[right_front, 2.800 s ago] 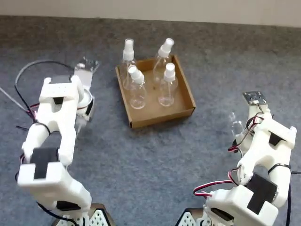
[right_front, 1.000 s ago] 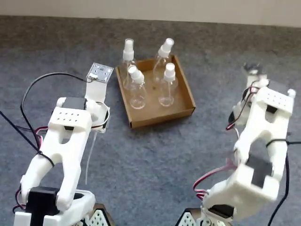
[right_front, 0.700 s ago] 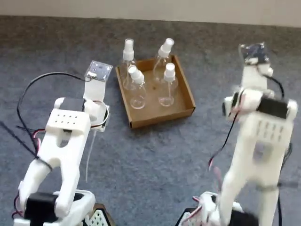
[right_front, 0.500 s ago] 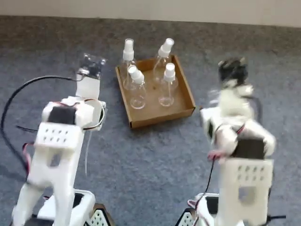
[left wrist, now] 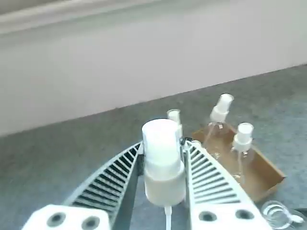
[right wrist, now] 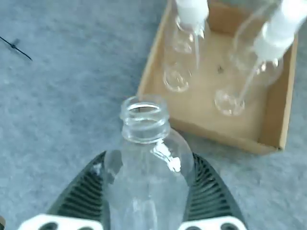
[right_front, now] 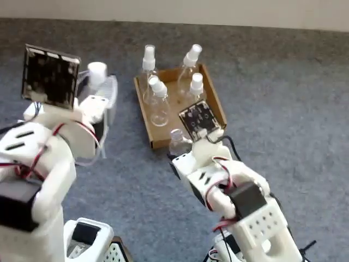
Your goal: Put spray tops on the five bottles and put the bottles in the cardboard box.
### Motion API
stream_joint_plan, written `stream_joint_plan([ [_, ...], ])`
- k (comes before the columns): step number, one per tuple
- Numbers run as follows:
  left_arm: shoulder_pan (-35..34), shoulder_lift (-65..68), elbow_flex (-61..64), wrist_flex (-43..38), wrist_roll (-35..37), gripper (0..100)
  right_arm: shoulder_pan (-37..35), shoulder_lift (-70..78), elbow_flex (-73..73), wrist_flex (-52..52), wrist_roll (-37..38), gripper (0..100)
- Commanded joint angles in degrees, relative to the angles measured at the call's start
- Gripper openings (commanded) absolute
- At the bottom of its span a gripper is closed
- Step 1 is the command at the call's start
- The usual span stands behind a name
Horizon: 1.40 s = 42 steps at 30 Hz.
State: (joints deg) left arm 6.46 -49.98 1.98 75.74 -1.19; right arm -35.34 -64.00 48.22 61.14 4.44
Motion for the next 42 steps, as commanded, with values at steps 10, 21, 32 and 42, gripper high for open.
stream_joint_plan([
  [10,16.4,-0.2,-3.6,-18.1,0.4,4,-2.2,-25.4,24.3,-22.3,-0.4,0.5],
  [21,25.7,0.7,-0.6,-21.8,3.7,4,-2.2,-29.2,30.7,-23.3,-0.4,0.5],
  [32,26.4,5.9,5.9,-23.8,3.8,4,-2.2,-29.2,30.6,-23.1,-0.8,0.5],
  [42,26.3,5.8,15.7,-22.2,4.0,4,4.4,-29.2,30.4,-23.3,-0.9,0.5],
])
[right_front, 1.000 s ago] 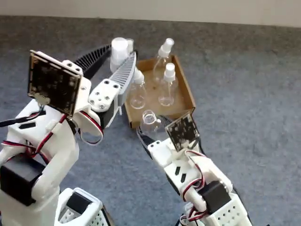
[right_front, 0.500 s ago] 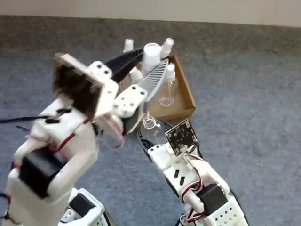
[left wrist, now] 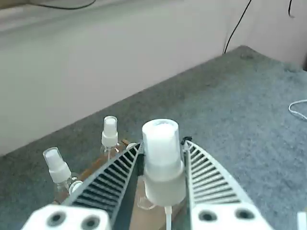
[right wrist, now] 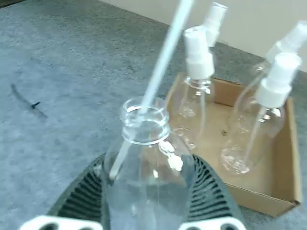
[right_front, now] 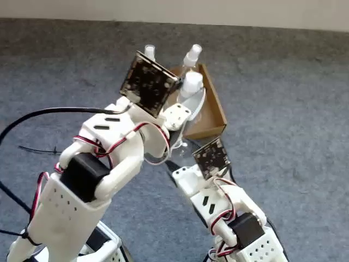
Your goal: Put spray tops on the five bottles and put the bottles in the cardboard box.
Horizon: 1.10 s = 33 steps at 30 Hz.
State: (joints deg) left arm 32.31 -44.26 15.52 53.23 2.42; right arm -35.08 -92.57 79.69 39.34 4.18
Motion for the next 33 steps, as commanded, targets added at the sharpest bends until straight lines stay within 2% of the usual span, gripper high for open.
stream_joint_plan([
  [1,0.5,-0.4,3.0,1.1,0.4,4,5.3,-0.7,-1.2,-1.5,-0.7,0.5],
  [5,0.8,-5.1,7.1,3.6,0.2,4,6.7,-0.7,-1.2,-1.5,-4.6,0.5],
  [11,0.8,-10.6,17.2,2.3,-0.7,5,6.6,-0.7,-1.3,-5.7,-4.5,0.5],
  [15,0.9,-10.8,19.2,1.8,-3.3,16,6.6,-0.7,-1.2,-6.3,-4.5,0.5],
  [17,0.9,-11.1,18.8,1.8,-3.3,19,6.6,-0.7,-1.0,-6.3,-4.5,0.5],
  [22,0.5,-10.9,10.4,2.0,-3.4,19,6.6,-0.7,-0.7,-6.3,-4.5,0.5],
  [26,0.4,-10.9,4.3,6.8,-3.6,19,6.6,-0.7,-0.7,-6.3,-4.5,0.5],
  [29,-3.3,-10.6,2.3,6.4,-3.7,19,6.6,-0.7,-0.7,-6.3,-4.5,0.5],
  [33,-8.3,-6.8,1.8,1.5,-3.8,19,6.6,-0.7,-0.8,-6.3,-4.5,0.5],
])
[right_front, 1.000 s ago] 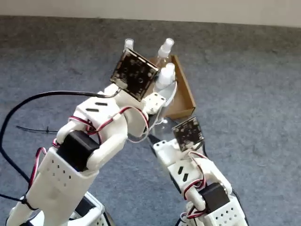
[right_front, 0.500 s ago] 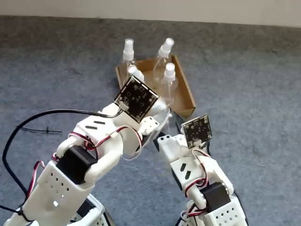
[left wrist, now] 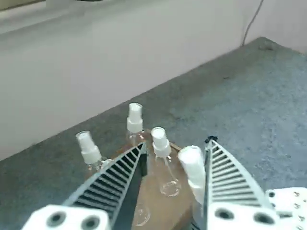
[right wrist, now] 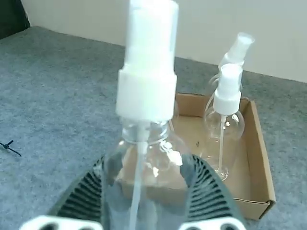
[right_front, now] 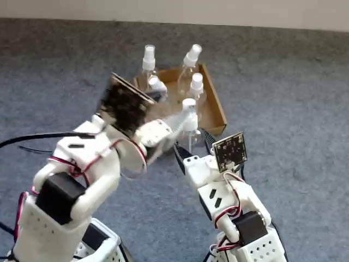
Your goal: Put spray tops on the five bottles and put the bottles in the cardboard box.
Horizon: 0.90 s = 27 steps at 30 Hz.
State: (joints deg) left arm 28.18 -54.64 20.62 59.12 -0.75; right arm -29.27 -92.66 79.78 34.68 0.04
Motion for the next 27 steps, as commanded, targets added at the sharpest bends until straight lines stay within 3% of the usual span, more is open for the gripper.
stream_joint_plan([
  [1,-4.4,5.3,-3.6,-4.7,-1.8,19,0.8,-0.7,-0.9,-1.6,-0.4,0.5],
  [9,-4.2,13.0,-4.2,-2.3,-4.8,18,0.8,-0.7,-0.8,-1.6,-0.4,0.5],
  [14,1.8,12.9,-3.9,5.8,-6.0,18,0.9,-0.7,-0.7,-1.6,-0.4,0.5],
  [18,3.9,12.6,-5.1,7.5,-9.6,18,0.9,-0.7,-0.7,-1.5,-0.4,0.5],
  [23,-2.6,7.5,-9.5,7.9,-9.5,18,1.4,-0.7,-1.2,-1.6,-0.4,0.5],
  [27,-6.6,-1.7,-7.3,12.0,-9.8,18,7.3,0.1,-3.3,-6.8,-0.6,0.5],
])
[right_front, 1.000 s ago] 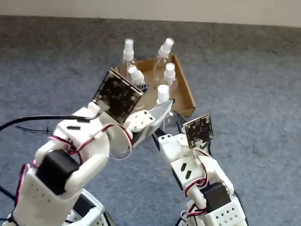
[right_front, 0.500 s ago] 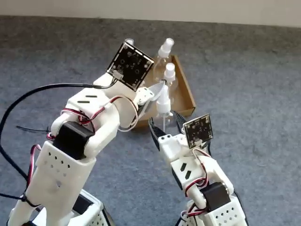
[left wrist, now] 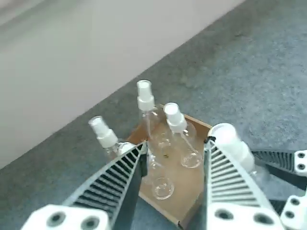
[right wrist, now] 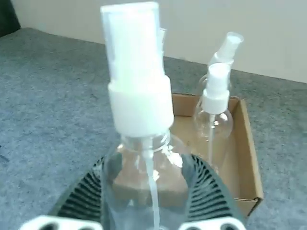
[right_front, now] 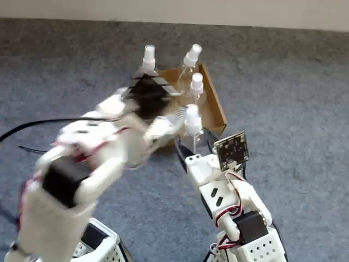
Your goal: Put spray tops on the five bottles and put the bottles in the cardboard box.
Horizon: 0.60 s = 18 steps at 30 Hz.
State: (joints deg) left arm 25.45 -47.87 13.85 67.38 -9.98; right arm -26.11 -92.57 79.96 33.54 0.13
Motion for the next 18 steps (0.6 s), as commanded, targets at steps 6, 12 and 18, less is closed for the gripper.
stream_joint_plan([
  [6,-4.1,-21.7,15.5,6.2,-4.0,19,6.8,10.1,-16.2,-9.1,-0.9,0.5],
  [12,0.0,-31.3,33.1,1.3,-5.9,28,6.6,30.3,-35.7,-6.6,-8.3,0.5],
  [18,2.4,-33.0,41.7,-9.9,-5.9,29,-2.1,40.0,-49.5,7.0,-12.1,0.5],
])
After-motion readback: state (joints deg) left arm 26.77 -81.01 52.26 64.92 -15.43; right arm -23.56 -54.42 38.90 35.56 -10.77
